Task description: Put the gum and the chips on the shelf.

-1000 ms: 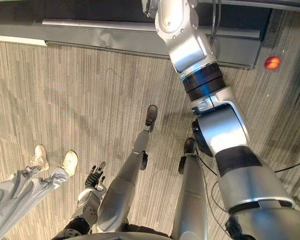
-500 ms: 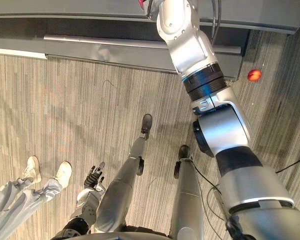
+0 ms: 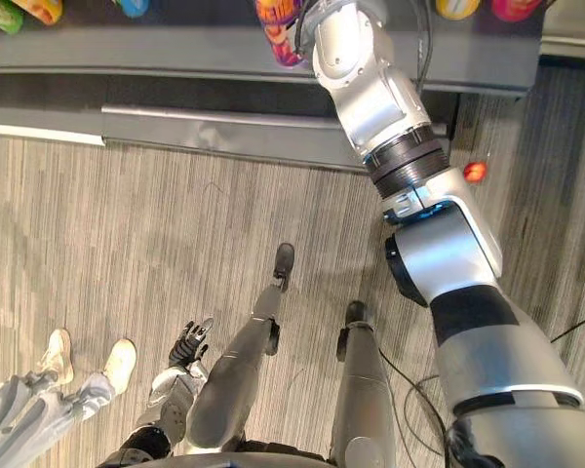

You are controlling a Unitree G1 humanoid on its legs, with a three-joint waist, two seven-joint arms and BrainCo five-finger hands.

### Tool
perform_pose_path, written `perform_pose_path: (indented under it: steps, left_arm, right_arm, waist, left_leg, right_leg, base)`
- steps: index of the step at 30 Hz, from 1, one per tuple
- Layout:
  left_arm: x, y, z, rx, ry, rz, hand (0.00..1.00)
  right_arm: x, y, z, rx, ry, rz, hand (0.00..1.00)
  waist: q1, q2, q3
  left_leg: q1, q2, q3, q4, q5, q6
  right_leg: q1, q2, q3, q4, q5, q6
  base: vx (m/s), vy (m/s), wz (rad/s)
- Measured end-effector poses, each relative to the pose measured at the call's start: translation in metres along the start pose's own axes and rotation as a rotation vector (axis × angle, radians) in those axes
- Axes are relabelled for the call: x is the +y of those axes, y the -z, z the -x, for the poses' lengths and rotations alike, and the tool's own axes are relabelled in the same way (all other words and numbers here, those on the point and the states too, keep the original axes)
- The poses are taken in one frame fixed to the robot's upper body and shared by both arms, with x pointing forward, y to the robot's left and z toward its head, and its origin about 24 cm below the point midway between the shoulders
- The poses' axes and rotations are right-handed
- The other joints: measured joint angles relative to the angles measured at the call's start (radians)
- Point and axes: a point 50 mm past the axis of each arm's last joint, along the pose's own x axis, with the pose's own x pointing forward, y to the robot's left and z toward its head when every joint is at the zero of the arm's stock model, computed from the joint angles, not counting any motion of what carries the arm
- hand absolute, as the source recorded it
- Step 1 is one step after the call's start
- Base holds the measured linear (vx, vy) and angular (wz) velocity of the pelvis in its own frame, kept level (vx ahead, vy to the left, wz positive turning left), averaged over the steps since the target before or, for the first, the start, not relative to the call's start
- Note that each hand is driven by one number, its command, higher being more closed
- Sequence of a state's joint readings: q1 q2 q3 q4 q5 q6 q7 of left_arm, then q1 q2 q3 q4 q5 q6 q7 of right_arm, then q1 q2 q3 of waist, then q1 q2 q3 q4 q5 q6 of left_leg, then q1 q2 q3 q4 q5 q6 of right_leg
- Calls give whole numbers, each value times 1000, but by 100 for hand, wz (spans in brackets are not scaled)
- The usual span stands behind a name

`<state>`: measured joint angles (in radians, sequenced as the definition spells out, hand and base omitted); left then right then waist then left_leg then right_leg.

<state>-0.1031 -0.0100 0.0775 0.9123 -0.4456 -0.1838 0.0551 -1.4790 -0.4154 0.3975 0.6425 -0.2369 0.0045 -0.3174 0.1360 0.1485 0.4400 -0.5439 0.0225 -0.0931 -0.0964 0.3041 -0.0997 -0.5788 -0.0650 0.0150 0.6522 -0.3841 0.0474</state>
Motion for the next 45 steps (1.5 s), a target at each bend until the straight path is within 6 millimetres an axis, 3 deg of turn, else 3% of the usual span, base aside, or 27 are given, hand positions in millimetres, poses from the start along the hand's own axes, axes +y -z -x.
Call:
perform_pose_path:
  steps: [2, 5, 11, 14, 17, 19, 20, 21, 22, 23, 26, 29, 34, 38, 41, 42, 45]
  left_arm:
    - [9, 0, 2, -1, 1, -56, 0]
    - [11, 4, 3, 21, 18, -90, 0]
    - [27, 17, 9, 82, 6, -186, 0]
    - [37, 20, 11, 107, -12, -230, 0]
    - [49, 24, 14, 134, -38, -258, 0]
    - [57, 37, 21, 188, -57, -283, 0]
    - [60, 45, 26, 216, -64, -277, 0]
    - [62, 49, 29, 232, -67, -280, 0]
    - [69, 53, 34, 246, -90, -263, 0]
    - [71, 54, 35, 248, -96, -255, 0]
    - [79, 60, 41, 275, -126, -242, 0]
    - [86, 68, 46, 316, -145, -259, 0]
    - [90, 72, 51, 329, -155, -260, 0]
    - [90, 72, 50, 327, -167, -263, 0]
    - [91, 71, 50, 330, -180, -284, 0]
    - [94, 71, 50, 336, -191, -291, 0]
    - [97, 73, 52, 344, -213, -266, 0]
  right_arm:
    - [-11, 5, -2, 6, 30, 1, 0]
    - [-35, 19, -4, 44, 91, 1, 0]
    - [-51, 58, 3, 184, 82, 63, 0]
    - [-53, 81, 18, 254, 80, 34, 0]
    - [-33, 124, 73, 393, 59, -157, 0]
    - [3, 153, 138, 547, -13, -336, 0]
    - [28, 162, 188, 651, -78, -458, 0]
    - [39, 167, 217, 715, -113, -509, 0]
    - [69, 170, 295, 924, -202, -644, 0]
    - [79, 167, 325, 1006, -232, -691, 0]
    - [103, 133, 449, 1348, -355, -862, 0]
    - [103, 108, 506, 1525, -374, -911, 0]
    - [100, 94, 565, 1776, -325, -886, 0]
    - [79, 88, 613, 2030, -250, -699, 0]
    - [58, 86, 638, 2202, -54, -615, 0]
    - [48, 75, 655, 2307, 56, -598, 0]
    - [40, 58, 672, 2403, 208, -607, 0]
  waist:
    - [-22, -14, -7]
    - [-24, -17, -9]
    - [-41, -19, -59]
    - [-48, -22, -98]
    - [-52, -51, -151]
    - [-63, -73, -200]
    - [-79, -78, -216]
    - [-86, -82, -228]
    - [-107, -92, -251]
    - [-110, -93, -251]
    - [-146, -92, -256]
    - [-165, -100, -298]
    - [-163, -129, -350]
    - [-163, -139, -352]
    - [-163, -150, -351]
    - [-164, -161, -354]
    - [-167, -165, -356]
  left_leg:
    - [31, 0, -4, 0, 0, 0]
    - [81, 1, -4, 0, 0, 0]
    - [137, 20, -7, 0, 0, 0]
    - [166, 33, -17, 0, -29, -7]
    - [212, 35, -15, -1, -61, -6]
    - [235, 39, 4, -4, -74, -5]
    - [253, 38, 5, -1, -81, -3]
    - [257, 35, 6, -1, -82, -1]
    - [269, 31, 12, 0, -84, 1]
    - [278, 30, 18, 0, -86, 4]
    - [329, 23, 33, -1, -98, 14]
    - [360, 28, 42, -6, -115, 13]
    - [379, 40, 55, -7, -132, 8]
    - [394, 35, 61, -7, -138, 18]
    - [407, 32, 78, -7, -144, 20]
    - [424, 26, 83, -7, -153, 21]
    - [430, 23, 94, -7, -162, 23]
  right_leg:
    - [46, 0, -11, -24, 0, 0]
    - [112, 1, -15, -56, 6, 0]
    - [208, 22, -11, -154, 54, 4]
    - [248, 34, -3, -197, 76, 6]
    - [300, 37, 8, -237, 88, 9]
    - [336, 38, 25, -285, 104, 12]
    - [368, 35, 25, -316, 112, 16]
    - [377, 33, 26, -327, 114, 19]
    - [398, 28, 30, -348, 118, 22]
    - [410, 27, 34, -356, 120, 22]
    - [465, 18, 47, -381, 123, 26]
    - [501, 19, 52, -409, 128, 24]
    - [541, 31, 61, -460, 142, 30]
    - [566, 25, 66, -485, 150, 36]
    - [582, 23, 78, -503, 158, 39]
    - [602, 13, 79, -512, 157, 38]
    - [605, 11, 87, -514, 157, 35]
  base:
    - [69, -47, 10]
    - [29, -23, 5]
    - [15, -4, -9]
    - [-13, 14, -15]
    - [5, 4, -15]
    - [50, 2, -22]
    - [72, 8, -7]
    - [134, 11, -1]
    - [121, 5, -4]
    - [116, 0, -13]
    - [64, -22, -13]
    - [-10, -28, -9]
    - [-8, -10, -7]
    - [4, 4, -2]
    - [52, 12, -11]
    - [60, 2, -3]
    - [71, -8, -10]
